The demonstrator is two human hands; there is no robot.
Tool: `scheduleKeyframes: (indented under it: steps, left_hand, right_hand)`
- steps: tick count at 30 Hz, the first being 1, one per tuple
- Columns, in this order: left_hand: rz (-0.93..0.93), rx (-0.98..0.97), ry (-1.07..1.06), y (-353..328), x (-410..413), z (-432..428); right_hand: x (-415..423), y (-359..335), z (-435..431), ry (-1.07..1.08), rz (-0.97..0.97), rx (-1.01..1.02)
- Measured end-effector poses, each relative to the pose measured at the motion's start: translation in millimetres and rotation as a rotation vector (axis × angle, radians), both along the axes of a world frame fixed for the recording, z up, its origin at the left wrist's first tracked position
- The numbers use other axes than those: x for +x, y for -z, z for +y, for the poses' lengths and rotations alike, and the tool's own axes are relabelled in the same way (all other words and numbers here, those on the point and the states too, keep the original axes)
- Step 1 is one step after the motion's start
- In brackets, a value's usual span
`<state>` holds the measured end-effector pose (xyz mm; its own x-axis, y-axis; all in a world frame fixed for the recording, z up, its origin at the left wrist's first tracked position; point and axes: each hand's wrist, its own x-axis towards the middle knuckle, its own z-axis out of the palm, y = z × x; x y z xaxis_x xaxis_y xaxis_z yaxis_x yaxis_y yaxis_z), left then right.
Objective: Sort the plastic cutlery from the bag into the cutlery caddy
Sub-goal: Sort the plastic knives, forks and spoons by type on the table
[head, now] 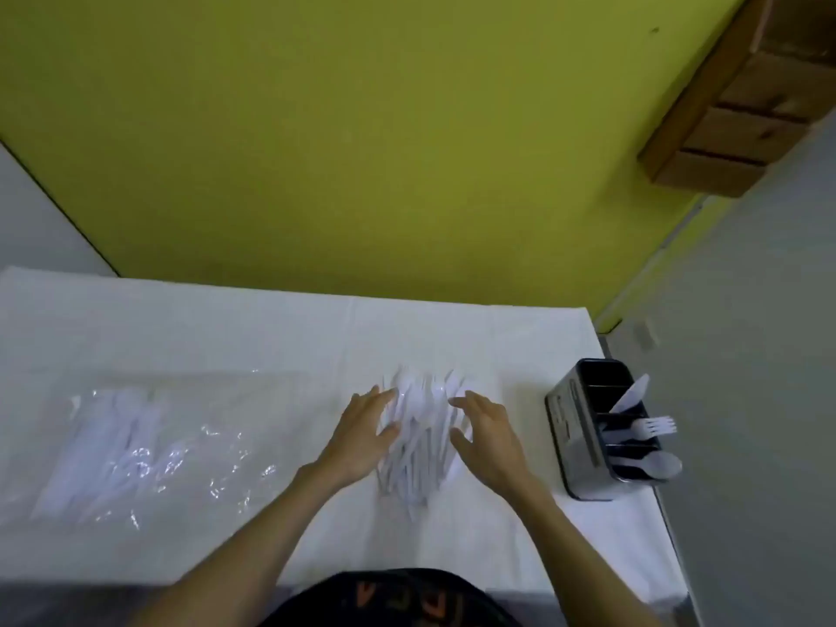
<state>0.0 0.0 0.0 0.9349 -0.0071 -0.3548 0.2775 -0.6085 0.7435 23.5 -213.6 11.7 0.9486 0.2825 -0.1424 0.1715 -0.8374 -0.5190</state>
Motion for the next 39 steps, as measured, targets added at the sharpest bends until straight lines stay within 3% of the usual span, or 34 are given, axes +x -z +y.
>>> scheduleKeyframes:
  steps: [4, 7, 11, 13, 16, 18, 20, 32, 39]
  left_hand:
    - [0.105, 0.171, 0.222, 22.7, -17.3, 0.0]
    - [0.085, 0.256, 0.348, 36.9, -22.6, -3.3]
    - [0.060, 0.254, 0.355, 50.1, -30.7, -3.7]
    - [0.005, 0.239, 0.335, 54.8, -37.4, -4.8]
    - [-0.047, 0.221, 0.309, 58.4, -43.8, -5.1]
    - [-0.074, 0.209, 0.290, 57.3, -46.4, -6.9]
    - [-0.087, 0.187, 0.262, 56.0, -47.4, -8.5]
    - [-0.053, 0.084, 0.137, 55.7, -46.5, -8.9]
    - [-0.066, 0.055, 0.104, 52.8, -43.7, -19.1]
  right_hand:
    - [-15.9, 26.4, 8.3, -0.123, 0.124, -0.154]
    - [-17.7, 40.4, 15.3, -0.171, 0.126, -0.212]
    - [-17.1, 48.8, 18.3, -0.222, 0.089, -0.217]
    - [-20.4, 52.4, 16.3, -0.133, 0.044, -0.116]
    - [-24.1, 56.4, 13.6, 0.315, -0.003, 0.069]
    - [-20.4, 57.4, 14.5, 0.574, 0.071, 0.156]
    - [-11.9, 58.6, 17.7, 0.689, 0.191, 0.217]
    - [12.4, 56.6, -9.3, 0.783, 0.189, 0.392]
    - [14.8, 66.6, -32.0, 0.754, 0.082, 0.134]
